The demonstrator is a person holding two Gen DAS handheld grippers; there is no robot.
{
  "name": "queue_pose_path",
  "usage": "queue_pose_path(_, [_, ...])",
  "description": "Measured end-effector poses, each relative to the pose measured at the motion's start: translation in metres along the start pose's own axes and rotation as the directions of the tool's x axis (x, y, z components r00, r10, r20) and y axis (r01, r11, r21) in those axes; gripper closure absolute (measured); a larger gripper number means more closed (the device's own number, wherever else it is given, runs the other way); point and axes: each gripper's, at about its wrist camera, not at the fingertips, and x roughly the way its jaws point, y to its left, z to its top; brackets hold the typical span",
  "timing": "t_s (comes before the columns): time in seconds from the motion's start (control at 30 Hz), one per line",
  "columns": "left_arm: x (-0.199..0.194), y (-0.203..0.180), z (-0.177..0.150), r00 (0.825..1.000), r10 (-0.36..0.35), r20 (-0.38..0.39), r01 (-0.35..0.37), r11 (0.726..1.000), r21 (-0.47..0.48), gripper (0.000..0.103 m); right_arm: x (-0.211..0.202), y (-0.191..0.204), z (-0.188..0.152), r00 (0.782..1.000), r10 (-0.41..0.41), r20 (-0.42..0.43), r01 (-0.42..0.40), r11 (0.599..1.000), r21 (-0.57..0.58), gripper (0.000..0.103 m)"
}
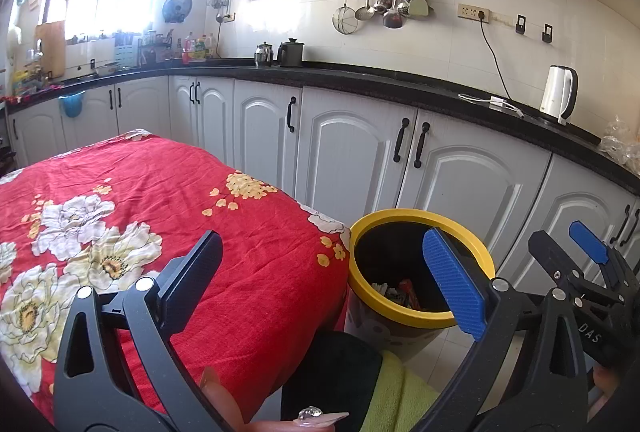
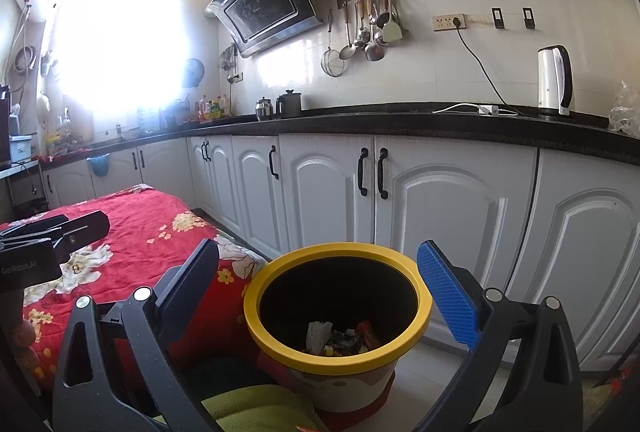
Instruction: Collect trash
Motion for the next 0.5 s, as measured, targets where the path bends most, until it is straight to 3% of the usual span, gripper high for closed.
queue_pose_path(0.5, [0.0011,-0.0006,-0.0021,1.000,0.002,-0.004,-0.002,1.000,0.009,0.011,0.0006,-0.0005,-0.0011,1.000,0.000,-0.004,0.000,1.000,0.004,0.006])
